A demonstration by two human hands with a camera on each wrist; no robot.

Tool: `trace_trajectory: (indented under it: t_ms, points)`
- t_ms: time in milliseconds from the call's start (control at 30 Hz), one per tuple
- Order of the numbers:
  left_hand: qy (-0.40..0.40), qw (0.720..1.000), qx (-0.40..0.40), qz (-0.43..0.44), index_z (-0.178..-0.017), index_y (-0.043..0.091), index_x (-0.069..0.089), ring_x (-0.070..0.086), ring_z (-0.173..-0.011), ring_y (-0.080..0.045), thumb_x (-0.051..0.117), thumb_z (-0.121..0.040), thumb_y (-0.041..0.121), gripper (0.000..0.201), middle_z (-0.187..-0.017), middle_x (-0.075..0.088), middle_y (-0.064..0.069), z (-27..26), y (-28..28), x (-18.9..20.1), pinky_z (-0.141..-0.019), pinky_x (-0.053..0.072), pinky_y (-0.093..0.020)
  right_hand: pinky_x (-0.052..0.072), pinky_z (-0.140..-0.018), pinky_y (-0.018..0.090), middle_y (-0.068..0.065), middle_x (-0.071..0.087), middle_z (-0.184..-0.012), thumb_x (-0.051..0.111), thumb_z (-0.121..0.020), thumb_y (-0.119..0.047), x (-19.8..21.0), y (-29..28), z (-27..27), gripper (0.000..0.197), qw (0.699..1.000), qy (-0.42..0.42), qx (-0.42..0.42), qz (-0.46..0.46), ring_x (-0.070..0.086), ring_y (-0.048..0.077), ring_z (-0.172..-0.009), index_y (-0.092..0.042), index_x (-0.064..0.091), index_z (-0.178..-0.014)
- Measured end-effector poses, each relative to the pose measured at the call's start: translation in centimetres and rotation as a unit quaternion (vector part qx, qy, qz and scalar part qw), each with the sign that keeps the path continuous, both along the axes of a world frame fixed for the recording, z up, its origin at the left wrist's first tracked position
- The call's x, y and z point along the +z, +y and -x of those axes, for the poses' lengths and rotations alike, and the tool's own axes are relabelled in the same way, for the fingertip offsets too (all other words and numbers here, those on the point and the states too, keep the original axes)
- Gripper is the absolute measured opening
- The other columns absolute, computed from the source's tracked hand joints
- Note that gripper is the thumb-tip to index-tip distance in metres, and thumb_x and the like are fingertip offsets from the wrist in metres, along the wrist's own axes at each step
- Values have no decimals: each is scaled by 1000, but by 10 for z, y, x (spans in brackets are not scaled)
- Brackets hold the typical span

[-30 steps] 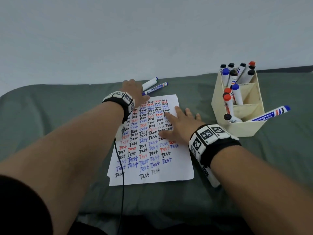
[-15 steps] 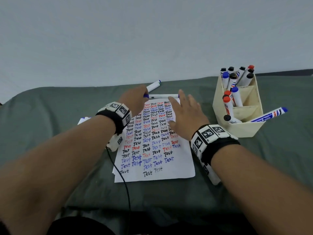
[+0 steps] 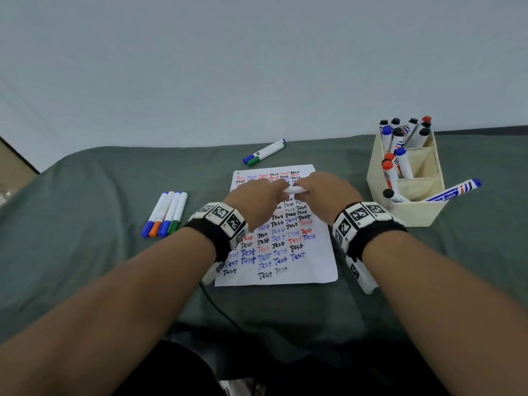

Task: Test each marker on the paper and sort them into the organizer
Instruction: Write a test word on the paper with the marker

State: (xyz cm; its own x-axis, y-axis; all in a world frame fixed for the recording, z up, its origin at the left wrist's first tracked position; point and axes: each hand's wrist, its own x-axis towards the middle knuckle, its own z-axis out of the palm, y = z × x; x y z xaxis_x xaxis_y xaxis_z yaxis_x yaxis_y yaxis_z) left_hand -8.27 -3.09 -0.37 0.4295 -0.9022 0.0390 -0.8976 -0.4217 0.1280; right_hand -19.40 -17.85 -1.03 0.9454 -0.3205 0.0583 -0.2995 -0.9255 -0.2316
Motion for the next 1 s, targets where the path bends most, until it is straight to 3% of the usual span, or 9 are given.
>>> trace_trajectory:
  t_ms: [167,267,333,400,433,500,533,733,1000]
  points:
    - [26,997,58,-43,-129,34,50,59,-72,-12,37,-99,65,45,-83,63,6,-20,9,-3,-56,38,-29,51,-73,39,2,58,-88,51,-104,-34,0,0,-1,20,1000,14,19,3,59,23,-81,-19,63,-99]
    - [69,991,114,9,-146,38,21,59,-68,-6,33,-72,95,94,-82,57,13,-33,26,-7,-53,38,-27,44,-65,33,-1,56,-83,52,-104,-34,-3,-2,-3,18,1000,5,9,14,57,22,-77,-23,57,-90]
    - [87,982,165,39,-144,41,15,57,-69,-6,31,-60,103,106,-82,53,12,-45,40,-11,-56,41,-27,44,-65,32,0,59,-82,52,-103,-33,-3,-4,-4,20,1000,1,-3,1,58,22,-75,-24,55,-86]
    - [124,971,200,37,-143,38,17,60,-77,-14,44,-79,86,84,-89,57,6,-59,51,-14,-70,49,-36,46,-67,33,-1,58,-82,52,-104,-34,-4,-4,-4,19,1000,-9,-8,-8,57,22,-75,-24,54,-88]
    - [130,968,210,38,-145,32,19,61,-80,-19,51,-92,62,68,-93,60,-1,-66,56,-16,-77,51,-40,46,-68,34,-1,57,-83,52,-104,-34,-4,-3,-4,18,1000,-15,-10,-13,57,22,-75,-23,54,-89]
    - [101,969,219,46,-145,20,26,62,-79,-26,49,-98,21,52,-93,63,-10,-79,64,-18,-77,52,-43,49,-72,37,0,60,-89,52,-104,-35,-4,-3,-3,16,999,-25,-14,-25,58,23,-79,-22,59,-99]
    - [81,970,223,48,-143,16,30,61,-79,-27,50,-98,13,50,-92,64,-10,-85,67,-19,-76,51,-42,50,-75,38,0,60,-92,52,-104,-36,-5,-2,-2,17,999,-28,-16,-29,58,22,-81,-22,61,-105]
    - [-16,981,189,-34,-103,14,72,63,-99,-25,71,-90,14,13,-108,71,-7,-113,72,-3,-77,39,-26,46,-76,34,-1,57,-97,51,-105,-39,-6,-4,-3,28,998,-36,-22,-43,56,20,-84,-21,61,-124]
    - [30,981,188,-35,-124,11,65,63,-102,-22,66,-91,5,33,-109,71,-6,-104,56,-5,-87,47,-29,51,-78,36,0,62,-100,51,-104,-39,-7,-4,-3,29,997,-49,-30,-49,59,20,-86,-22,62,-125]
